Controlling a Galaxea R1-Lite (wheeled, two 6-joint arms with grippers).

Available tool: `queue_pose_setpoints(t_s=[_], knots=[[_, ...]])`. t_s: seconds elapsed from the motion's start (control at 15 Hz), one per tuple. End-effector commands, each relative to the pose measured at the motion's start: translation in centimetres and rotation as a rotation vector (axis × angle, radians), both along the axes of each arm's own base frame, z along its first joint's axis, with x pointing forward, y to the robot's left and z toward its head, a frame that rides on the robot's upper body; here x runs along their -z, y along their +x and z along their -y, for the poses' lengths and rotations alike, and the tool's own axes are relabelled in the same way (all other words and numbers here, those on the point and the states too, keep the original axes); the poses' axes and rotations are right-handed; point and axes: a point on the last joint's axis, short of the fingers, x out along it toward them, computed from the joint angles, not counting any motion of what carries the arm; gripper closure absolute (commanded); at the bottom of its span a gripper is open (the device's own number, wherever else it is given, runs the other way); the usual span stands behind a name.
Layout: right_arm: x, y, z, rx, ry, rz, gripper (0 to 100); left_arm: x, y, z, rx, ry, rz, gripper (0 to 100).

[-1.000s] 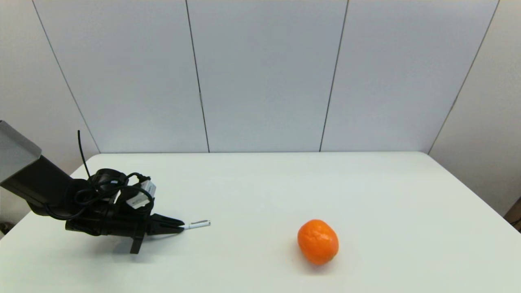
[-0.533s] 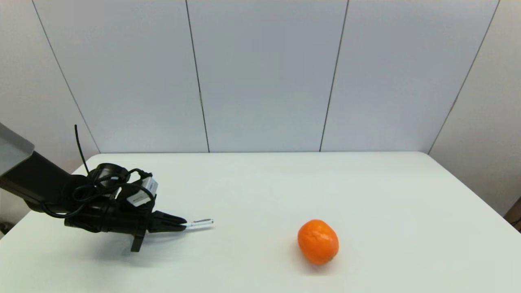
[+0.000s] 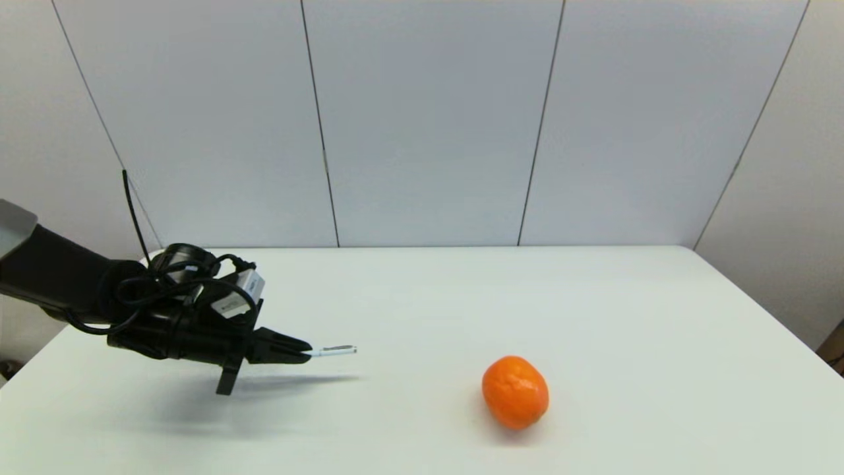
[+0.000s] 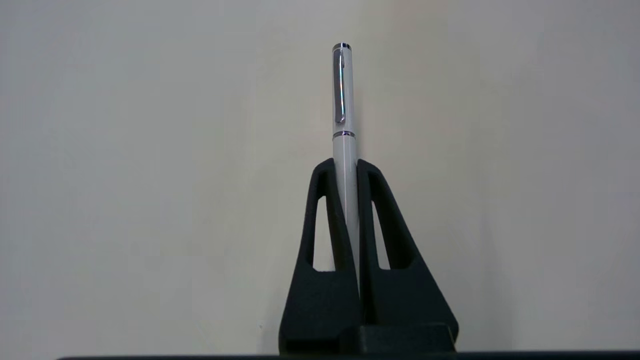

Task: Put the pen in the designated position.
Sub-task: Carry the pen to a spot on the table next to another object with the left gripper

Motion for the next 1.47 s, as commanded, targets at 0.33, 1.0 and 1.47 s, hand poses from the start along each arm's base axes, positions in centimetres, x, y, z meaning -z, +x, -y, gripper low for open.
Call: queue_pose_setpoints(t_s=[0.33,1.0,1.47], knots=[[0.4,0.1,0.0,0.000,-0.001,-0.015,0,-4.5,2.5,6.0,0.079,0.013,0.042,100],[0.4,0.1,0.0,0.000,-0.001,-0.015,0,-6.6,5.6,14.2,0.106,0.022,0.022,100],[0.4,0.1,0.0,0.000,-0.001,-0.015,0,-6.3,6.6,19.9,0.080,0.039,-0.038,100]])
